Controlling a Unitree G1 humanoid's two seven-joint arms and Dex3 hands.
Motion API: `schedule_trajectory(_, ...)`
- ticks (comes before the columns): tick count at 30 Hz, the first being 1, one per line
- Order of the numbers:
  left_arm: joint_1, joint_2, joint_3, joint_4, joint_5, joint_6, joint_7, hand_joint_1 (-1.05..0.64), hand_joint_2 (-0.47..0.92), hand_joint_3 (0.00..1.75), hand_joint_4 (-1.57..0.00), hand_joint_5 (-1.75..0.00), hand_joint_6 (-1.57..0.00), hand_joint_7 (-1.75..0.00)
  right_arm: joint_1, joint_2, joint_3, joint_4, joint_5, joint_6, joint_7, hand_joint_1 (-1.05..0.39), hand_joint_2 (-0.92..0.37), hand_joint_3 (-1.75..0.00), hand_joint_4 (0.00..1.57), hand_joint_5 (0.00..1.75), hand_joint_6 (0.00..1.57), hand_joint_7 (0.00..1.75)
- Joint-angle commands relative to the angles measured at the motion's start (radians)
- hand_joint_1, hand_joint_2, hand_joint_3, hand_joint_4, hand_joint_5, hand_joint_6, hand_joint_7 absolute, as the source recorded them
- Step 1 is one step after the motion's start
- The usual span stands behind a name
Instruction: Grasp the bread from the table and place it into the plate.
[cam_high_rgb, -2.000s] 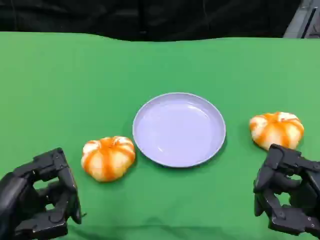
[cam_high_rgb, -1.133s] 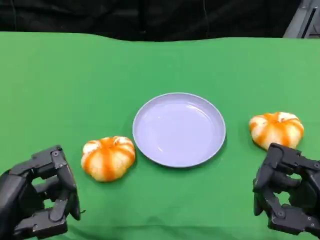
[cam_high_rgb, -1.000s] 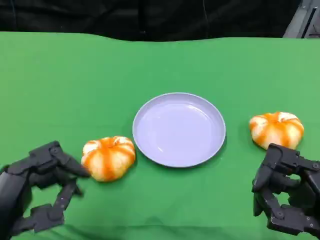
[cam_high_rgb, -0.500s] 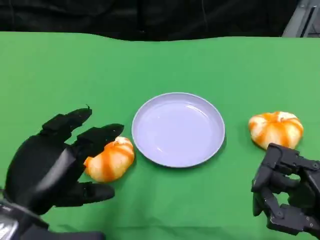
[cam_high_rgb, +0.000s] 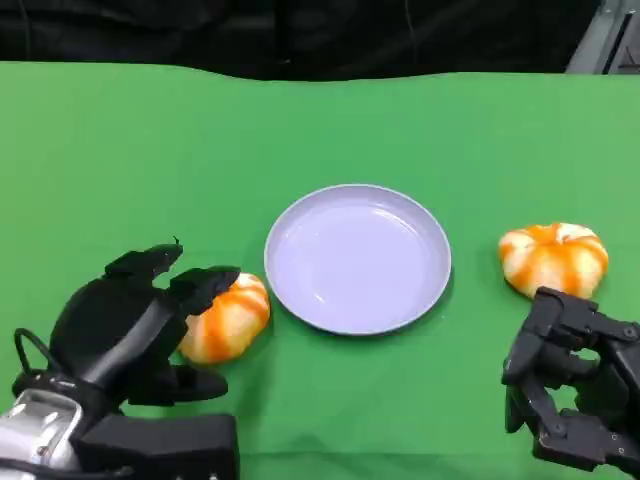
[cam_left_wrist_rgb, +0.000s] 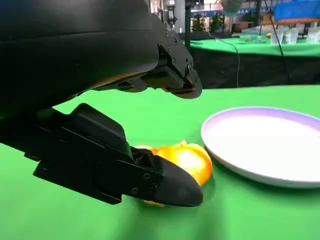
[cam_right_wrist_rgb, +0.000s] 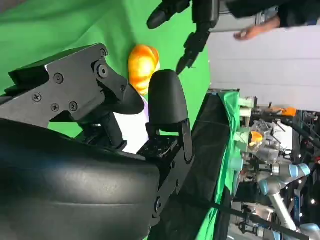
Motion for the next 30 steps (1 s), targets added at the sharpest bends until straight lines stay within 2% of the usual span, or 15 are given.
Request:
schedule_trajectory(1,-0.049,0.021,-0.027,0.091,-0.009,0.026,0.037,-0.90,0.92,0.24,-0.25,-0.05,-0.44,0.00,0.005,-0.016,-0.004,-0.014,-0.007,0.000,-0.003,-0.03,-0.69,-1.05,0.78,1.75,0.65,1.54)
schedule_trajectory(30,-0.241,-0.012,-0.203,0.421,-0.053,0.099,0.153,-0.87,0.92,0.25,-0.32,-0.04,-0.45,-0.01,0.025,-0.012,0.004,-0.046,0.002,0.006,-0.001,-0.05,-0.70,-1.01,0.77,1.75,0.66,1.52)
